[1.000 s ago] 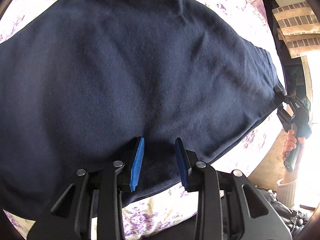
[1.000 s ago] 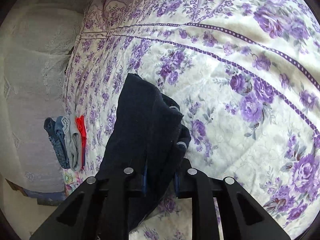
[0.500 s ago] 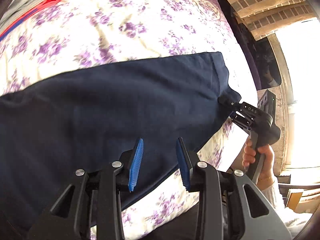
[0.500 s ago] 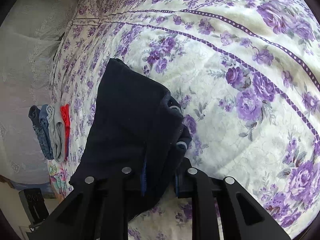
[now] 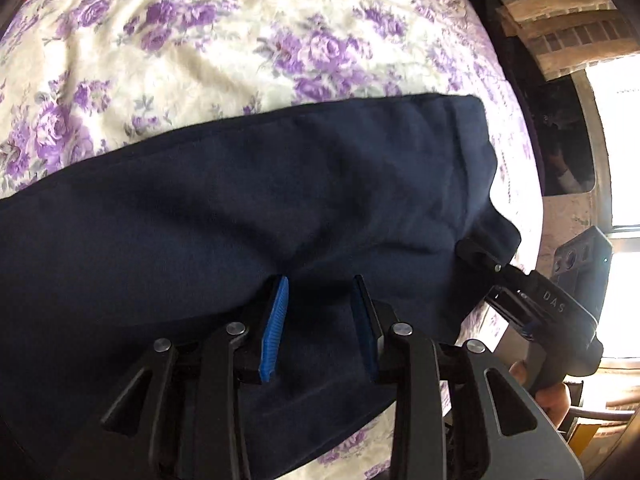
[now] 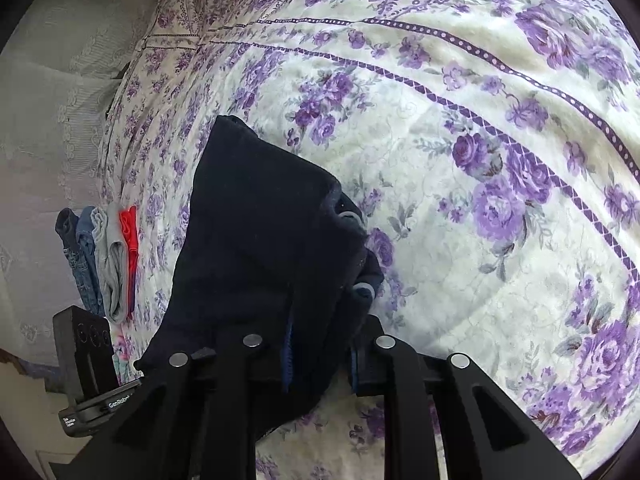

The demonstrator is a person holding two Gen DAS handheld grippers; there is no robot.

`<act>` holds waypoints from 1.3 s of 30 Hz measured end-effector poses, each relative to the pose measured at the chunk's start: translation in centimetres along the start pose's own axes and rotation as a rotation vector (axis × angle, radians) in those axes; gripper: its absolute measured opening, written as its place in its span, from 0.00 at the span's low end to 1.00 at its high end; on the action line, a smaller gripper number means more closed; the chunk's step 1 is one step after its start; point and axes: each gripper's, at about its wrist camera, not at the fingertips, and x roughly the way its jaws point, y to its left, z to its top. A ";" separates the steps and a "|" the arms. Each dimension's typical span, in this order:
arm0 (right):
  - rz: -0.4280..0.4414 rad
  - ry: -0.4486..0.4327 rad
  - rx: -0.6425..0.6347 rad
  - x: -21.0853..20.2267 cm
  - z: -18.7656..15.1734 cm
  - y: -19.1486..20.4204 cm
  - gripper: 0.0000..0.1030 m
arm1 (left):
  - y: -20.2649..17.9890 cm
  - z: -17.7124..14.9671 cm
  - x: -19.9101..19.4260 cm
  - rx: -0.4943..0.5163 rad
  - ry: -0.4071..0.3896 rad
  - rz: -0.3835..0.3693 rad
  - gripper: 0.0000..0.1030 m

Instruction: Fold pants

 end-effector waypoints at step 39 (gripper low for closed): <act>-0.037 0.232 -1.384 7.3 -24.0 27.5 0.19 | 29.3 -20.5 -19.7 -0.621 -0.311 0.117 0.25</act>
